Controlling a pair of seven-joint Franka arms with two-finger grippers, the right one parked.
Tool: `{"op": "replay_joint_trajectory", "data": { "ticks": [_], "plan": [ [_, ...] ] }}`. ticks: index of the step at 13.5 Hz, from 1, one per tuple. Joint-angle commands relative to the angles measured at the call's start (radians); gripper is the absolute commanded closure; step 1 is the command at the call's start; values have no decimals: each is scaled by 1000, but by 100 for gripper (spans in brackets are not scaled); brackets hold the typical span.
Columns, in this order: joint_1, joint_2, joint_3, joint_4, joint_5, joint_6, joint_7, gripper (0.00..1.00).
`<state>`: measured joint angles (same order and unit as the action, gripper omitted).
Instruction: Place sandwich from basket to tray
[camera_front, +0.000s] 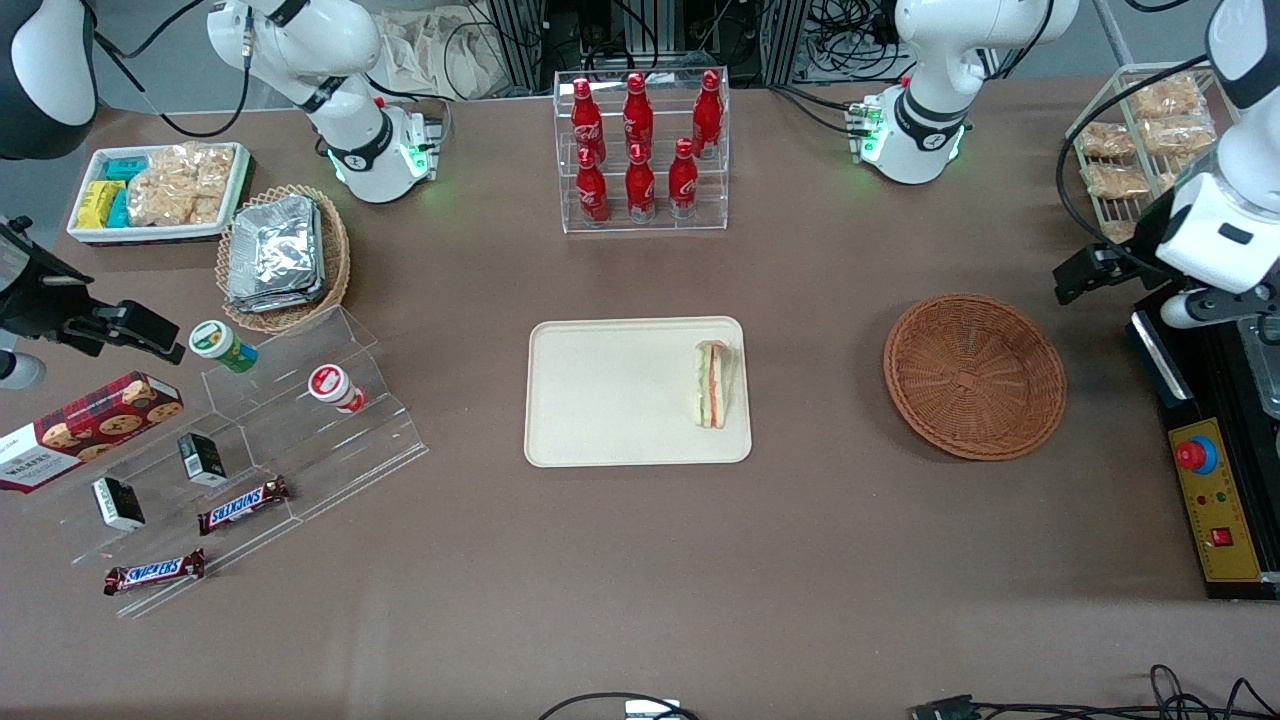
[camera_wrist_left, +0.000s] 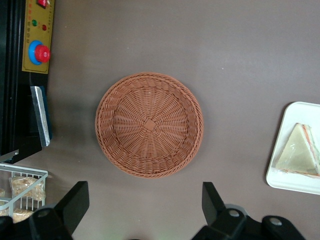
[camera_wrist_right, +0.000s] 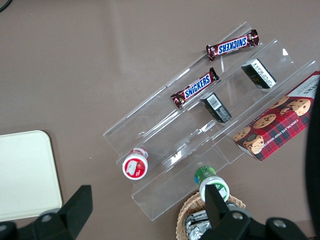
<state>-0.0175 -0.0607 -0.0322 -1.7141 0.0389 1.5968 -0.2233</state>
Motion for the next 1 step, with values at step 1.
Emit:
{"op": "replay_joint_trajectory", "data": {
  "ticks": [1],
  "plan": [
    [51, -1, -43, 25, -16, -26, 1, 0]
  ]
}}
